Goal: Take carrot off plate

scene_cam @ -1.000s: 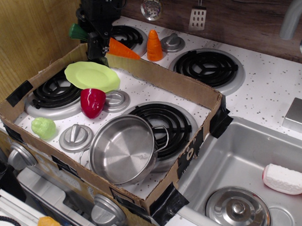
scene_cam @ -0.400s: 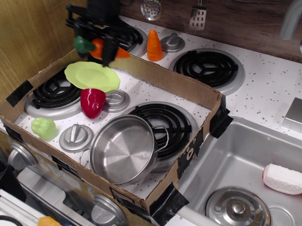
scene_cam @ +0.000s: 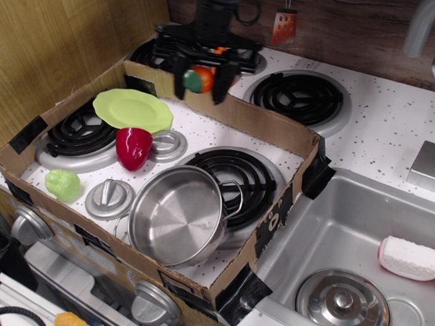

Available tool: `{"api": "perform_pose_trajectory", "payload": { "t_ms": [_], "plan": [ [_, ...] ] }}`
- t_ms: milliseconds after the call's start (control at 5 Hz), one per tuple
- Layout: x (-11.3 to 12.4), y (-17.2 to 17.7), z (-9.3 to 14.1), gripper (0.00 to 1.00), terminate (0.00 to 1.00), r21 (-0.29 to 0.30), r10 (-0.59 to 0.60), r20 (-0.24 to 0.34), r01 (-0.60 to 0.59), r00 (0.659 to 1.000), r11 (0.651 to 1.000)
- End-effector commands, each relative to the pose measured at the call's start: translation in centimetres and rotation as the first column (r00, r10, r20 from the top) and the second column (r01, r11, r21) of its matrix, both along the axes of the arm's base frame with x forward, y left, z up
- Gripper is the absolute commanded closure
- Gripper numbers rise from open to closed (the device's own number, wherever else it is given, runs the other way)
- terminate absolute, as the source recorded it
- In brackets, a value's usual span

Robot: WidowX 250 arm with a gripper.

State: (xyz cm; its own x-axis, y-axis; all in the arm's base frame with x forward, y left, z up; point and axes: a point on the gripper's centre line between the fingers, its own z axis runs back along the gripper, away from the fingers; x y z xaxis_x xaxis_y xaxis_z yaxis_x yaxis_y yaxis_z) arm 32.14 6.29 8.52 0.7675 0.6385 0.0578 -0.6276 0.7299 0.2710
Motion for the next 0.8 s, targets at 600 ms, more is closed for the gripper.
{"api": "perform_pose_trajectory", "payload": {
  "t_ms": [600],
  "plan": [
    [4.6, -5.2, -2.9, 1.0, 0.0, -0.168, 0.563, 0.367, -0.542, 0.741, 0.823]
  ]
}}
